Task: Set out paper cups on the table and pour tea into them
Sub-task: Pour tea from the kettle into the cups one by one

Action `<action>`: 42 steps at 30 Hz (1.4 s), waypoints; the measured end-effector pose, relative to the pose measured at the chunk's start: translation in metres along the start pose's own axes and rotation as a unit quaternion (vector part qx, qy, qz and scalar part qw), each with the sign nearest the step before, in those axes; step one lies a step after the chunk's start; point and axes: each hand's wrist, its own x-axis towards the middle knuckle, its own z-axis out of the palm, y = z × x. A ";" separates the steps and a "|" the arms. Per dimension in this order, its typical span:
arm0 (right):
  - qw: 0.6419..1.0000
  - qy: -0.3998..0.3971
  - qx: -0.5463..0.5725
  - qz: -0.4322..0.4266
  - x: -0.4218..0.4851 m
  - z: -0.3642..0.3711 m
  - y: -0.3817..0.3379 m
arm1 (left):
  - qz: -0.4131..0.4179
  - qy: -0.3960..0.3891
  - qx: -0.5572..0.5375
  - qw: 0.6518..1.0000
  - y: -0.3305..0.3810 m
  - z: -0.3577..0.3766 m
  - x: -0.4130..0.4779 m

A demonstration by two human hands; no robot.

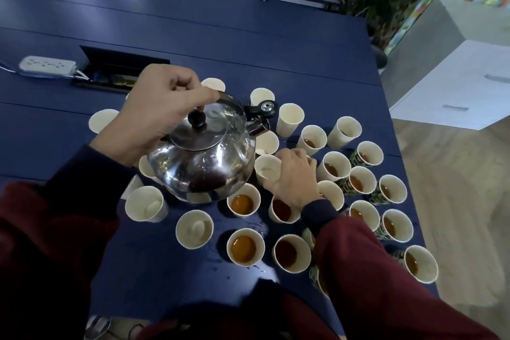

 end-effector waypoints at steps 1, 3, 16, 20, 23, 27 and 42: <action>1.000 0.010 0.020 0.004 -0.001 -0.002 0.002 | 0.004 0.000 0.001 1.000 -0.001 0.001 -0.001; 0.998 0.019 0.065 0.016 -0.002 -0.006 0.003 | 0.013 -0.001 0.001 1.000 -0.002 0.002 -0.001; 0.846 0.067 0.524 0.071 -0.002 -0.033 -0.012 | 0.010 -0.013 -0.024 1.000 0.014 -0.009 0.005; 0.912 0.048 0.407 0.029 -0.001 -0.032 -0.015 | 0.027 -0.015 0.009 0.999 0.016 -0.007 0.007; 0.933 0.039 0.357 0.000 0.002 -0.033 -0.018 | 0.035 -0.027 0.043 0.998 0.019 -0.003 0.008; 0.956 0.046 0.288 -0.019 0.007 -0.031 -0.019 | 0.034 -0.030 0.068 0.997 0.022 0.001 0.010; 0.974 0.080 0.209 -0.043 0.014 -0.031 -0.025 | 0.020 -0.027 0.137 0.990 0.023 0.008 0.015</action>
